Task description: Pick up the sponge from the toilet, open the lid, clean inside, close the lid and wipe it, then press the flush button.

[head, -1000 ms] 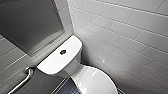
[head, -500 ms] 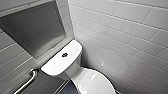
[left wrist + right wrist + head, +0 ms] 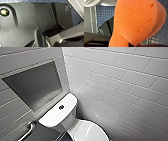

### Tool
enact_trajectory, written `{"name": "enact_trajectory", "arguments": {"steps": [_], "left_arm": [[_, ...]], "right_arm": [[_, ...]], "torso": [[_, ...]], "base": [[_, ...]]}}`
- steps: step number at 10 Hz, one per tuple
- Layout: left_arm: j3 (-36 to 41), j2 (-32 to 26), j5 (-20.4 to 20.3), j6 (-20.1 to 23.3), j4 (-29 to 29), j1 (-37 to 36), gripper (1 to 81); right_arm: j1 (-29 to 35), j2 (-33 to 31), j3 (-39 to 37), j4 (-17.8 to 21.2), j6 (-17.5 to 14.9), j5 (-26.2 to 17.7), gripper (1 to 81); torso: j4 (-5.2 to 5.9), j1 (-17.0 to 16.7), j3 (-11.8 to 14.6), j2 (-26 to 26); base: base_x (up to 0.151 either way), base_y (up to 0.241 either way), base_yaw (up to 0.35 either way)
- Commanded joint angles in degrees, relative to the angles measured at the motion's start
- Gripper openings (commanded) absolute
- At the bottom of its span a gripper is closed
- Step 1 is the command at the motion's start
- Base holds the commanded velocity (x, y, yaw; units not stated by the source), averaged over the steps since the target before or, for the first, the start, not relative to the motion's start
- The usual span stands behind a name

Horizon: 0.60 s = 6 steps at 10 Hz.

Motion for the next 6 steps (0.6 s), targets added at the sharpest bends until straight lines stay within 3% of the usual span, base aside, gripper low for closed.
{"name": "enact_trajectory", "arguments": {"steps": [1, 2, 6], "left_arm": [[1.24, -0.98, 3.30, -0.15, -1.36, -0.50, 81.1], [1.25, -0.98, 3.21, -0.23, -1.44, -0.59, 81.1], [0.98, -0.28, 2.24, -0.23, -1.97, -0.77, 81.1]], "right_arm": [[0.58, -1.12, -0.12, -2.33, -0.22, -3.28, 1.0], [0.58, -0.33, -0.74, -2.52, -0.22, -3.28, 1.0], [-0.12, 4.50, -7.76, -2.61, -0.13, -3.46, 1.0]], "torso": [[5.12, -3.62, 3.02, 5.62], [5.84, -4.52, 3.40, 7.06], [11.42, -9.59, 8.83, 14.91]], "base": [[0.000, 0.000, 0.000], [0.000, 0.000, 0.000], [0.000, 0.000, 0.000]]}}
